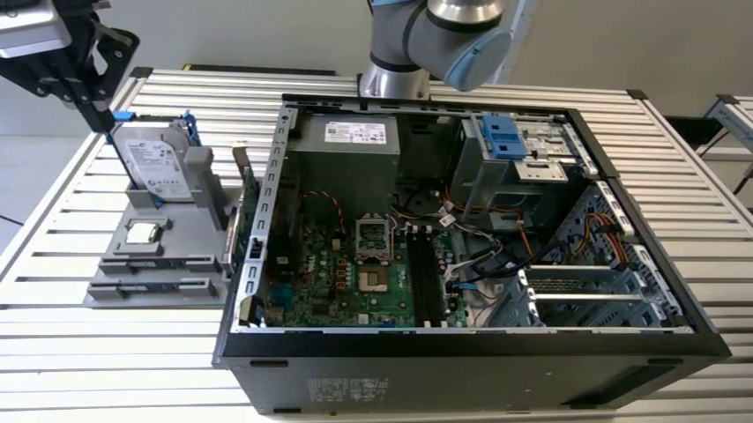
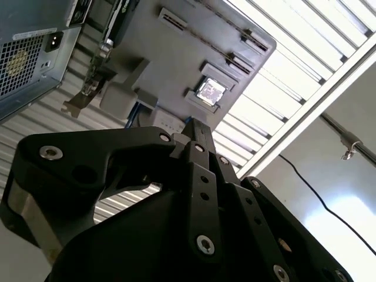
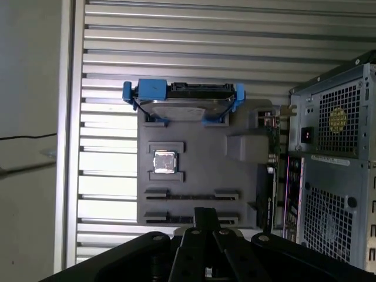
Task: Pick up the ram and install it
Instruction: 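Reach for the ram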
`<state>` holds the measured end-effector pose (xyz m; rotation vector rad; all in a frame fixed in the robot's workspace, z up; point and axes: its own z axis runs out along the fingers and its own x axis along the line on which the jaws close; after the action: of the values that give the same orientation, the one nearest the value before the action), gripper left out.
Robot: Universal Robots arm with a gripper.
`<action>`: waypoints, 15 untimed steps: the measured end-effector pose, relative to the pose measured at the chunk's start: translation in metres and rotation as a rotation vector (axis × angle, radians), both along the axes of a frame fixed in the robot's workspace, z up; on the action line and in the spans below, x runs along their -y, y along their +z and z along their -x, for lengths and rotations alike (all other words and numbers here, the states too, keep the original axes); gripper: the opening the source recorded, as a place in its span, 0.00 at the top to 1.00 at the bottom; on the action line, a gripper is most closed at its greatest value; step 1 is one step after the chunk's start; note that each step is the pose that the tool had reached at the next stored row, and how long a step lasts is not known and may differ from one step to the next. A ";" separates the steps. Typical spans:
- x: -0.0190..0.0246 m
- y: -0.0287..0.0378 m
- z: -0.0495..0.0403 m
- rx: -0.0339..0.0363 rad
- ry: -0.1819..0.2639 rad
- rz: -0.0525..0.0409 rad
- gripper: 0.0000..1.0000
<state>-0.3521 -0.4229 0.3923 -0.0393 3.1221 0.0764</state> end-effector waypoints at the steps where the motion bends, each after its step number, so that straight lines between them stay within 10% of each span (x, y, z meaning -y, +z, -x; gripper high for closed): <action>1: 0.0009 0.0000 0.0000 0.0001 0.000 -0.0001 1.00; 15: 0.0142 -0.0001 0.0000 0.0001 0.000 0.0000 1.00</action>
<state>-0.3521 -0.4371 0.3922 -0.0393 3.1220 0.0765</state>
